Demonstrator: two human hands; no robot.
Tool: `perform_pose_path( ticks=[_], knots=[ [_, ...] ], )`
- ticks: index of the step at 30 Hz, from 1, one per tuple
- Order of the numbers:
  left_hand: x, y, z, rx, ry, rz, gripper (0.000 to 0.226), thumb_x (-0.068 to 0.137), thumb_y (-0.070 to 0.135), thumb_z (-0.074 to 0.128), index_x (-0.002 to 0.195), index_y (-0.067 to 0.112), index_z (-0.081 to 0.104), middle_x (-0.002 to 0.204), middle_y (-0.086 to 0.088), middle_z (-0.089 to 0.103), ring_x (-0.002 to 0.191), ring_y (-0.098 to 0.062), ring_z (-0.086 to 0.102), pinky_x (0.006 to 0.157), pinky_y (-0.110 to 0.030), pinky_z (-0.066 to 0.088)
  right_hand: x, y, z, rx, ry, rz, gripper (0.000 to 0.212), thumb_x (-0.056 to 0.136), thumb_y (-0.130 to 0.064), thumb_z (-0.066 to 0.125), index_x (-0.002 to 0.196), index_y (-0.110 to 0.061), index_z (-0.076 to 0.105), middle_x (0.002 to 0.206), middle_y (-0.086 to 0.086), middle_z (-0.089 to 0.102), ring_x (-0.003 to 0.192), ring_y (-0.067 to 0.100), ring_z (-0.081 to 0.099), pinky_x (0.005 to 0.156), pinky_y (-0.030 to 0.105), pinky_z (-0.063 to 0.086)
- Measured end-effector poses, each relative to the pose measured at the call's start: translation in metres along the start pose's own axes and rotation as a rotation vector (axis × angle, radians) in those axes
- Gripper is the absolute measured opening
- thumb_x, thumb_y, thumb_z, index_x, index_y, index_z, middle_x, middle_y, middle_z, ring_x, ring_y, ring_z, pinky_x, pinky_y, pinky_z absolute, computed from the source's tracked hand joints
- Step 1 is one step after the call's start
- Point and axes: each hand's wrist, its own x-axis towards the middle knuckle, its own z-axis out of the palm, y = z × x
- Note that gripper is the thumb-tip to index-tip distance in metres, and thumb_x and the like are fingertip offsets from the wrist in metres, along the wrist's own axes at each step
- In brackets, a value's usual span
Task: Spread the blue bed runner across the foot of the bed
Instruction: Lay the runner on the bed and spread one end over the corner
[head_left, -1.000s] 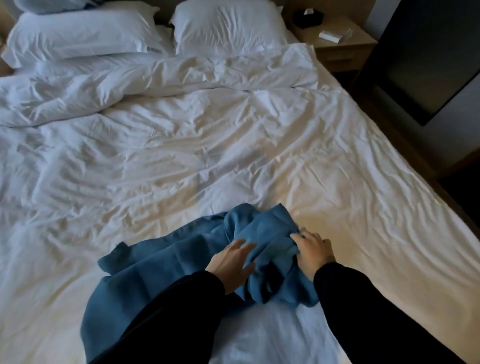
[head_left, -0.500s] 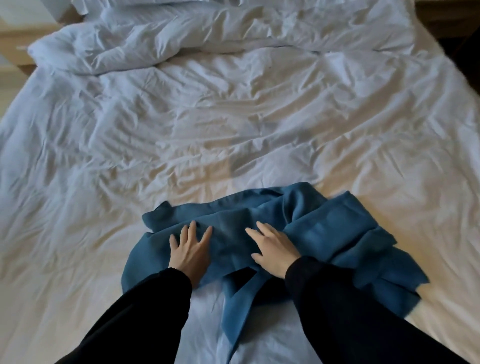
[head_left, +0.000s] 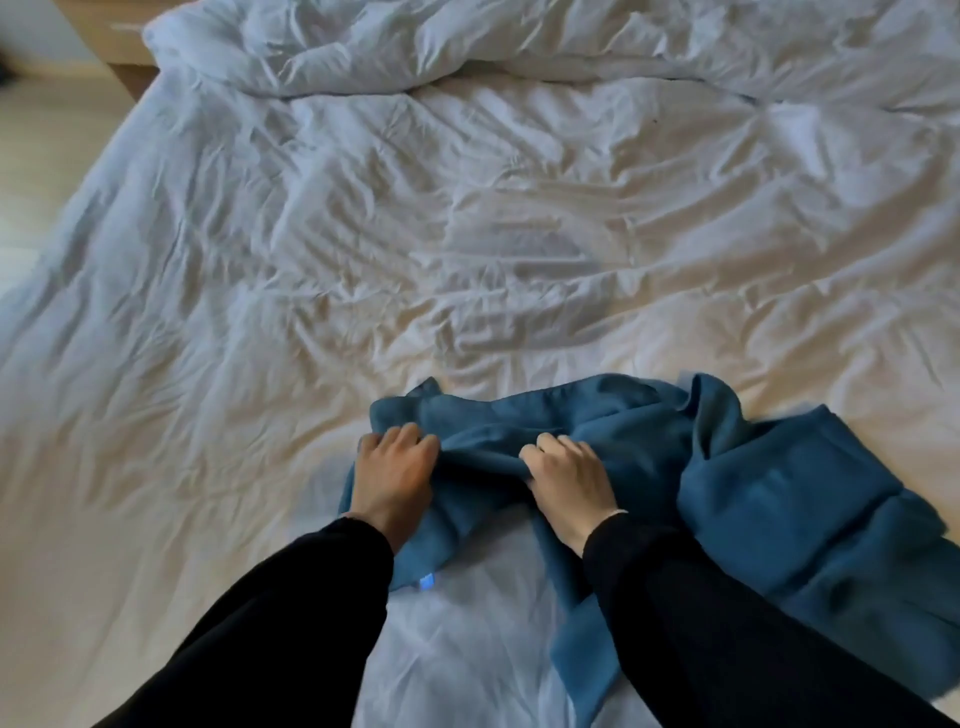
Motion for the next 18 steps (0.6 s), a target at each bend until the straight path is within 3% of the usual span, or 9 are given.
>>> perform_pose_path(
  ticks=[1,4,7,10,12,15,18],
  knots=[
    [-0.002,-0.016,-0.005,-0.015,0.030,-0.010,0.010,0.056,0.015,0.058,0.066,0.018,0.057,0.064,-0.004,0.054,0.060,-0.030,0.058,0.057,-0.035,0.044,0.007,-0.015,-0.003,0.026,0.025,-0.020,0.029,0.051,-0.005,0.083,0.063,-0.014,0.058,0.063,0.005,0.056,0.057,0.028,0.055,0.051,0.035,0.046],
    [-0.009,-0.063,-0.024,-0.011,0.077,-0.055,0.019,0.061,0.024,0.040,0.066,0.018,0.057,0.066,-0.006,0.055,0.062,-0.030,0.058,0.059,-0.035,0.045,0.029,-0.064,-0.009,0.124,0.084,-0.060,0.027,0.056,-0.007,0.083,0.066,-0.012,0.058,0.065,0.006,0.054,0.059,0.028,0.053,0.054,0.035,0.044],
    [-0.017,-0.110,-0.040,0.057,0.088,-0.117,0.011,0.059,0.016,0.054,0.070,0.015,0.057,0.070,-0.009,0.055,0.065,-0.032,0.058,0.060,-0.037,0.043,0.046,-0.112,-0.005,0.186,0.094,-0.110,0.020,0.069,-0.019,0.080,0.076,-0.012,0.062,0.069,0.005,0.054,0.063,0.027,0.053,0.057,0.036,0.043],
    [-0.025,-0.153,-0.043,0.138,0.054,-0.162,0.020,0.056,0.010,0.070,0.072,0.016,0.057,0.070,-0.009,0.055,0.064,-0.032,0.055,0.062,-0.036,0.030,0.058,-0.153,0.002,0.225,0.061,-0.134,0.026,0.086,-0.032,0.060,0.099,-0.010,0.065,0.081,0.008,0.057,0.074,0.030,0.056,0.063,0.038,0.041],
    [-0.034,-0.171,-0.034,0.141,0.038,-0.101,0.019,0.058,0.012,0.069,0.068,0.019,0.055,0.068,-0.006,0.053,0.062,-0.030,0.054,0.062,-0.034,0.022,0.059,-0.168,0.010,0.250,-0.043,-0.091,0.030,0.091,-0.033,0.052,0.108,-0.010,0.063,0.098,0.011,0.060,0.089,0.032,0.057,0.071,0.040,0.041],
    [-0.055,-0.181,-0.013,0.062,0.007,0.095,0.004,0.064,0.020,0.057,0.065,0.019,0.054,0.068,-0.005,0.052,0.062,-0.029,0.056,0.061,-0.037,0.031,0.040,-0.175,0.027,0.136,-0.062,-0.067,0.033,0.086,-0.031,0.050,0.108,-0.012,0.066,0.116,0.015,0.063,0.103,0.032,0.060,0.080,0.043,0.048],
    [-0.068,-0.182,0.000,0.028,-0.061,0.212,0.017,0.058,0.027,0.067,0.067,0.017,0.057,0.081,-0.005,0.059,0.072,-0.027,0.057,0.071,-0.035,0.034,0.009,-0.174,0.046,0.075,0.134,-0.124,0.038,0.082,-0.028,0.047,0.105,-0.009,0.069,0.110,0.016,0.065,0.098,0.031,0.062,0.084,0.043,0.044]
  ],
)
